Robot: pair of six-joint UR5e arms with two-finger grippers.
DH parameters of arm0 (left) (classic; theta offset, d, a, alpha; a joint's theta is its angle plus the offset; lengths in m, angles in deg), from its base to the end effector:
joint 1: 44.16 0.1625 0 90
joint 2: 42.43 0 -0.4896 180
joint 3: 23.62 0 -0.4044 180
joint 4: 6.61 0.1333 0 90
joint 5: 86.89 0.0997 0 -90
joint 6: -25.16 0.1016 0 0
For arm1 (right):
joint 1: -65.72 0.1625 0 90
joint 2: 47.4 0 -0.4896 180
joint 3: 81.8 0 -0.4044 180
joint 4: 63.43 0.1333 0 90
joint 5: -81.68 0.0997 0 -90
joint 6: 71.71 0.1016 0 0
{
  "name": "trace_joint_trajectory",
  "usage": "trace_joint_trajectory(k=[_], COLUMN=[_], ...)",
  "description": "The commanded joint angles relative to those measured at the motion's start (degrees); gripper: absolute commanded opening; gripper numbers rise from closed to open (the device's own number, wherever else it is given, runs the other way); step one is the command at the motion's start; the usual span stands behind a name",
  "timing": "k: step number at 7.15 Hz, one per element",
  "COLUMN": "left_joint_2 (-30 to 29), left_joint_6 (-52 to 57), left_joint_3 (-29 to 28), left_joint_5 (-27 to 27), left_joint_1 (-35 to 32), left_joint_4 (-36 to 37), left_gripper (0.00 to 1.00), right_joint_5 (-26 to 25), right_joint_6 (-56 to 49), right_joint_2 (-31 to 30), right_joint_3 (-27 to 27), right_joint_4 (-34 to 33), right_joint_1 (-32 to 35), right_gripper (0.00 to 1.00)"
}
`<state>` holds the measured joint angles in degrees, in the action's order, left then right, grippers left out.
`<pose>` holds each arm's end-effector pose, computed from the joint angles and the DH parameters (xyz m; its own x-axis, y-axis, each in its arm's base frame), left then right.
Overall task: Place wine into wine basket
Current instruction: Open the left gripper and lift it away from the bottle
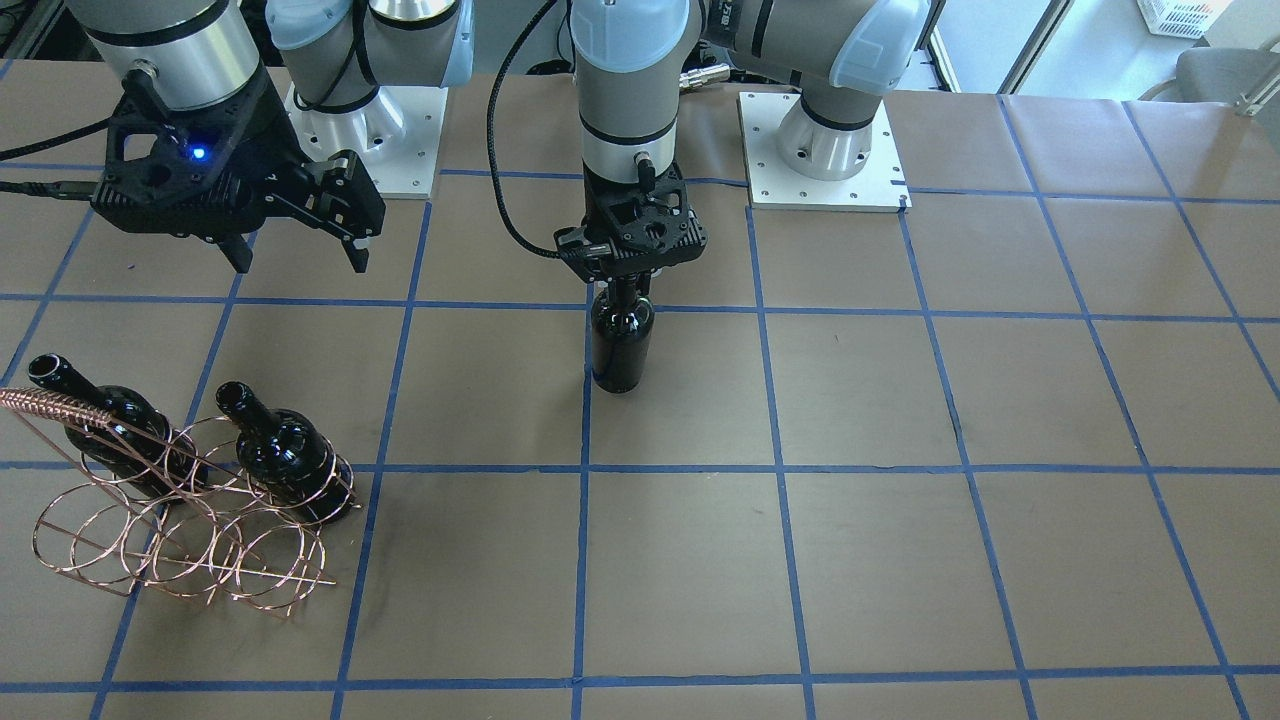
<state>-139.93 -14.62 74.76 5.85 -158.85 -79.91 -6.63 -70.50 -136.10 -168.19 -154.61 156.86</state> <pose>-0.3481 -0.4497 0.4372 -0.9649 -0.2611 -0.0276 -0.2599 0.9647 -0.0416 0.1466 -0.5181 0.5730 -0.9995 -0.0006 -0.0307 0.0012 0.9982 -0.0602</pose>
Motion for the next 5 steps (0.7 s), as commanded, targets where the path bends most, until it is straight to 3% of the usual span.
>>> trace_joint_trajectory(k=[1,3,4,5], left_joint_2=[0.02,0.02,-0.06,-0.24], left_joint_6=[-0.2,-0.29,-0.2,-0.38], left_joint_3=[-0.03,-0.03,0.06,0.06], left_joint_5=[-0.45,-0.63,-0.02,-0.27], left_joint_1=[-0.01,-0.01,-0.01,-0.01], left_joint_4=[0.0,0.0,-0.09,-0.09], left_gripper=[0.0,0.0,0.2,0.53], right_joint_5=[-0.71,-0.55,-0.37,-0.28], right_joint_6=[0.81,0.81,-0.32,-1.37], right_joint_2=[0.1,-0.42,-1.9,-2.09], right_joint_3=[0.0,0.09,0.09,0.09], right_joint_4=[-0.13,-0.13,-0.22,-0.22], right_joint_1=[-0.09,0.0,0.0,0.0], right_gripper=[1.0,1.0,1.0,1.0])
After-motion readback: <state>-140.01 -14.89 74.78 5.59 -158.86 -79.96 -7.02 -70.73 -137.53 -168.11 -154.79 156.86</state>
